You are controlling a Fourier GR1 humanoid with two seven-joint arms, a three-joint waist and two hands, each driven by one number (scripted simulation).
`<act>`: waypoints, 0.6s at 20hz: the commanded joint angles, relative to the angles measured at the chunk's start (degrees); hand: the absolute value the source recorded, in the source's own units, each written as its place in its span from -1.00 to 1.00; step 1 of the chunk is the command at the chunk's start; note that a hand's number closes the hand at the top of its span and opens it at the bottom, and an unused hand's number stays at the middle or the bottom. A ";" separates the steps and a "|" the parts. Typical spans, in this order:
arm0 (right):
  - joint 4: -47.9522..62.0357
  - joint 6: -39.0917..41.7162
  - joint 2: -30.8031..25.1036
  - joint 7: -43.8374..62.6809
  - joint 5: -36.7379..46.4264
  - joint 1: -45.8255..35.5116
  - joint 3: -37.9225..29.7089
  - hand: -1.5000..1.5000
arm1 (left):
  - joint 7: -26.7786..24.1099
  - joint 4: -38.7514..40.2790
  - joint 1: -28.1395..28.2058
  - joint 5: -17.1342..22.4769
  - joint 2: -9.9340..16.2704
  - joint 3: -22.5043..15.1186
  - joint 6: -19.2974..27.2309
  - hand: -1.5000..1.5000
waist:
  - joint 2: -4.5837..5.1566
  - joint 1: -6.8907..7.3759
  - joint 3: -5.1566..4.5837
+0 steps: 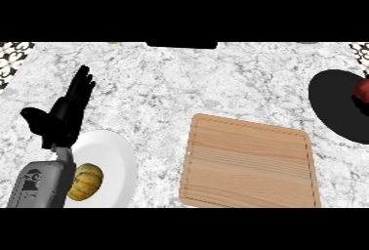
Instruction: Pick the bell pepper from the cutting board and place it in the pan
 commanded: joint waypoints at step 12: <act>31.17 9.18 -1.92 -5.29 0.71 -10.55 -1.26 -1.00 | 0.53 0.00 -2.41 -0.48 -0.71 -0.97 0.11 0.00 | 0.90 2.08 0.25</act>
